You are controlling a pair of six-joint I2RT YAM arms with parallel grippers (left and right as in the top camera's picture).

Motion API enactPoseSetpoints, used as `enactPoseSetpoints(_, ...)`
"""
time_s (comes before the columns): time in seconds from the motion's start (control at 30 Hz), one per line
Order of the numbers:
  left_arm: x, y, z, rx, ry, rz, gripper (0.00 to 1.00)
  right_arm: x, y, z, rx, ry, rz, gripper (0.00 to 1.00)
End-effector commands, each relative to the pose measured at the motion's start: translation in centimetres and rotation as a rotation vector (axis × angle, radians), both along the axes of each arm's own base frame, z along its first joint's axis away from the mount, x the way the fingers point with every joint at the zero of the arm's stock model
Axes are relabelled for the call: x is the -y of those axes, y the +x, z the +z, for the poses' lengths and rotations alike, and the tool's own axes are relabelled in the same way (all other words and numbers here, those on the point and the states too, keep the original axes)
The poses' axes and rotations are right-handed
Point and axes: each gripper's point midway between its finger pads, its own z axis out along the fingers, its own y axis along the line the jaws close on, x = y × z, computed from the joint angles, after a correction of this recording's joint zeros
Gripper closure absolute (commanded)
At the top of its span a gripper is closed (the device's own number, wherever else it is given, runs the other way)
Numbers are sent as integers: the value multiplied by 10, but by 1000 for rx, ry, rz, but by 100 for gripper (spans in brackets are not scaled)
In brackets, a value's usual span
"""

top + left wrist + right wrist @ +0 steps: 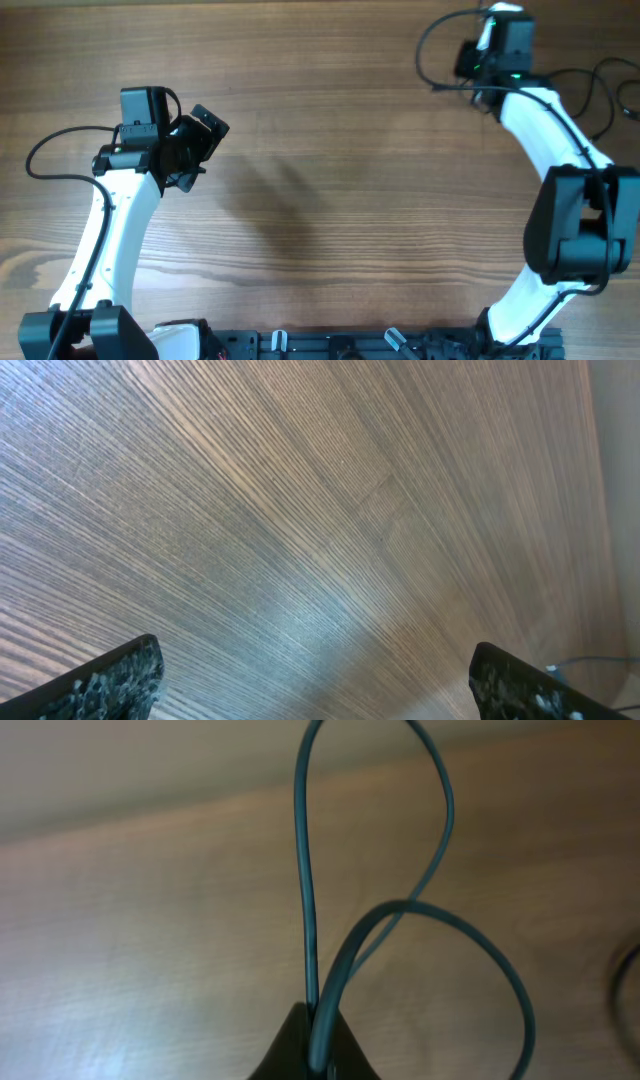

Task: Untangle cables
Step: 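Carry the bundled cable with the right gripper to the upper right corner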

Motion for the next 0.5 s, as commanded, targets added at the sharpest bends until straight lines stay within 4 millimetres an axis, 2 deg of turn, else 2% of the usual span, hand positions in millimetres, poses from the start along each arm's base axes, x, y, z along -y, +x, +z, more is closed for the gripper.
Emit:
enactPoseSetpoints(0.0, -4, 3, 9, 26, 6, 17, 0, 29, 21, -23, 43, 32, -6, 96)
enactPoseSetpoints(0.1, -4, 3, 9, 26, 6, 17, 0, 47, 32, -41, 75, 39, -26, 96)
enactPoseSetpoints(0.33, -4, 3, 9, 27, 6, 17, 0, 52, 48, -96, 45, 71, -50, 96)
enactPoseSetpoints(0.37, -4, 3, 9, 26, 6, 17, 0, 52, 49, -101, 40, 93, -66, 96)
enactPoseSetpoints(0.47, -4, 3, 9, 26, 6, 17, 0, 56, 51, -98, 60, 125, -111, 95)
